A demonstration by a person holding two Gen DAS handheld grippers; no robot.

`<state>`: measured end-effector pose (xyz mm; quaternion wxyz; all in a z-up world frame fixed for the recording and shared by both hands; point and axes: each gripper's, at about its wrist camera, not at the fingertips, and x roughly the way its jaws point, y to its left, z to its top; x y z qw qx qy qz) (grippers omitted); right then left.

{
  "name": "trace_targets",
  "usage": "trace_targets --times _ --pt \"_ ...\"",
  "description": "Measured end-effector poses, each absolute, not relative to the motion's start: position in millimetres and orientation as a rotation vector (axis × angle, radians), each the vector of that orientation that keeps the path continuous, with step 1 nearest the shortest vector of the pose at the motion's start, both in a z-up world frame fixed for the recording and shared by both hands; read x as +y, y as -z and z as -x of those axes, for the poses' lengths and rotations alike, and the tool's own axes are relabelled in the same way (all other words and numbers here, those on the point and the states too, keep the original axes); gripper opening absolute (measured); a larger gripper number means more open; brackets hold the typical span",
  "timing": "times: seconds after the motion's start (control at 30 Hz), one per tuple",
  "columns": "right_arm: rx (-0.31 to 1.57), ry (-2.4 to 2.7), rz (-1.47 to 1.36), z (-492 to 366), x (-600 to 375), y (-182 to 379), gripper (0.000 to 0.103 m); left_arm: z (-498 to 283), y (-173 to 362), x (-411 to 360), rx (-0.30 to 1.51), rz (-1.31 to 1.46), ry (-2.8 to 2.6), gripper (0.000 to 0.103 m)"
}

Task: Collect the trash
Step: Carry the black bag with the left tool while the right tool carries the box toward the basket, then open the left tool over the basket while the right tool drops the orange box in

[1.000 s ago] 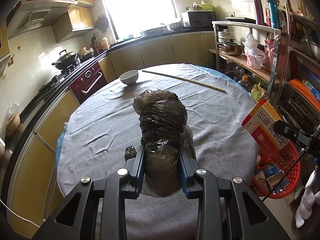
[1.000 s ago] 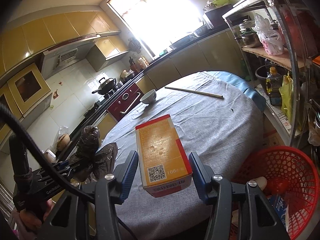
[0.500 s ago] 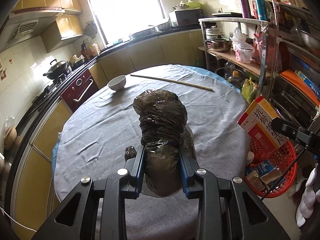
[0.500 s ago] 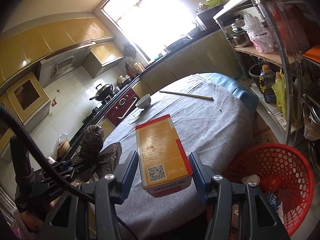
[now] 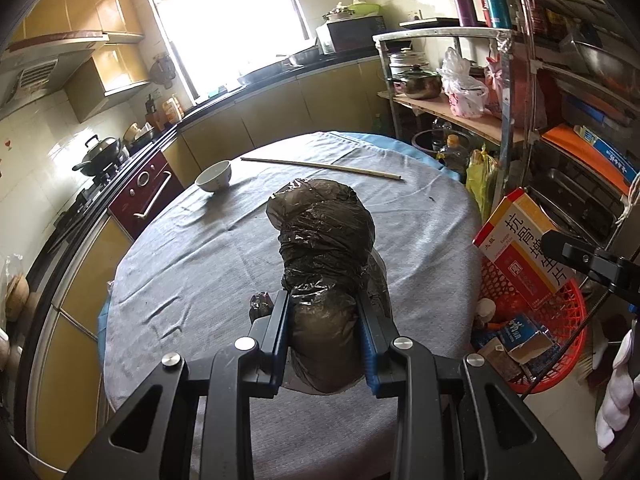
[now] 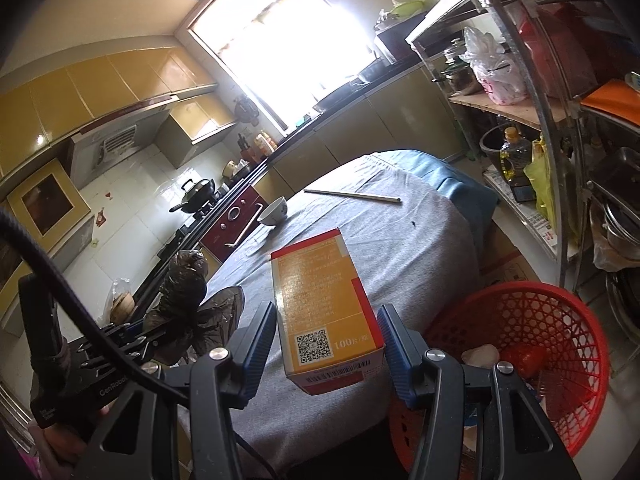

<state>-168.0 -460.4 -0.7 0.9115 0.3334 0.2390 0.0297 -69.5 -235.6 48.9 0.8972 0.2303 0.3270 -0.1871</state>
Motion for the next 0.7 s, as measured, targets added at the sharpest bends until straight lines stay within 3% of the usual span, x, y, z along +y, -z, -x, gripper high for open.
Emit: trace_targets --times 0.7 --pt "0.503 0.030 -0.734 195.6 -495.0 14.9 0.056 87.0 -44.2 -276.5 0.658 -0.539 0.484 0.033"
